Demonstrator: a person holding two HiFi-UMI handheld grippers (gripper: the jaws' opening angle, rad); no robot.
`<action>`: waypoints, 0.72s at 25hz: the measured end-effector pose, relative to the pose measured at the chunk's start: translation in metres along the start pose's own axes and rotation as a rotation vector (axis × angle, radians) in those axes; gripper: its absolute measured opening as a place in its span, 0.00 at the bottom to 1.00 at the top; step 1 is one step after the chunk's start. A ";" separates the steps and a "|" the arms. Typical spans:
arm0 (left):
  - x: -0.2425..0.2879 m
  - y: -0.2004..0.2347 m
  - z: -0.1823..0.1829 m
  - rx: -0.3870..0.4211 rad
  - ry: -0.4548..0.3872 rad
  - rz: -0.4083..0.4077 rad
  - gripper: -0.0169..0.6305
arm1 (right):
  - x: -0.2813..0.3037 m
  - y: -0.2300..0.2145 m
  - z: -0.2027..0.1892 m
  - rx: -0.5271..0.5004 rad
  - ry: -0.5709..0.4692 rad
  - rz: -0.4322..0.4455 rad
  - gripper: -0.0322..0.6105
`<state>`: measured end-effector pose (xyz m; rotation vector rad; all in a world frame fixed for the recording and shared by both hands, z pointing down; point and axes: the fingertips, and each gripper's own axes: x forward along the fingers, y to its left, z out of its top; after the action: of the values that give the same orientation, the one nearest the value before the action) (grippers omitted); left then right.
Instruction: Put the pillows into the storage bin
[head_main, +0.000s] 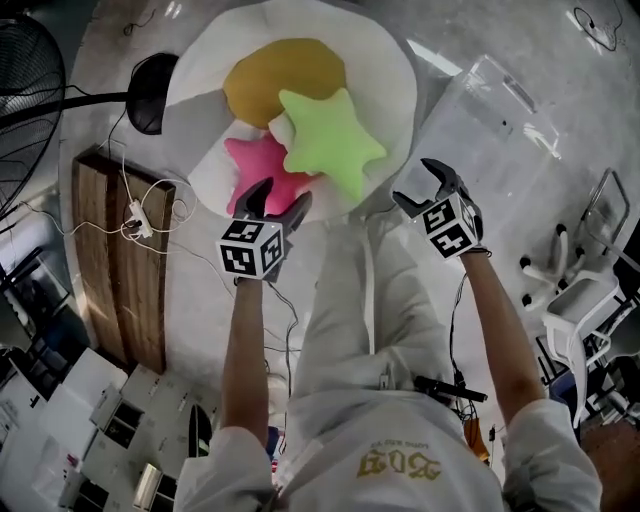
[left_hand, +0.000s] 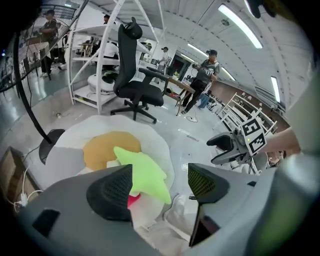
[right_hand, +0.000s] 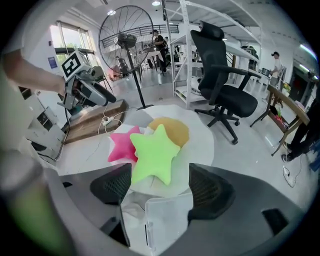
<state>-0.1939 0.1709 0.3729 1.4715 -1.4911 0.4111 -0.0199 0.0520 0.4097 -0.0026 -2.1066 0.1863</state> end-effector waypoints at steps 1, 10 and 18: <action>0.005 0.003 -0.004 0.003 0.010 0.001 0.59 | 0.008 -0.001 -0.004 -0.008 0.007 0.004 0.60; 0.054 0.027 -0.040 0.041 0.083 0.008 0.59 | 0.075 -0.015 -0.041 -0.057 0.058 0.045 0.60; 0.089 0.045 -0.077 0.059 0.149 0.000 0.59 | 0.122 -0.019 -0.080 -0.089 0.100 0.060 0.60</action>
<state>-0.1871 0.1899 0.4972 1.4540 -1.3709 0.5575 -0.0131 0.0536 0.5570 -0.1260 -2.0144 0.1259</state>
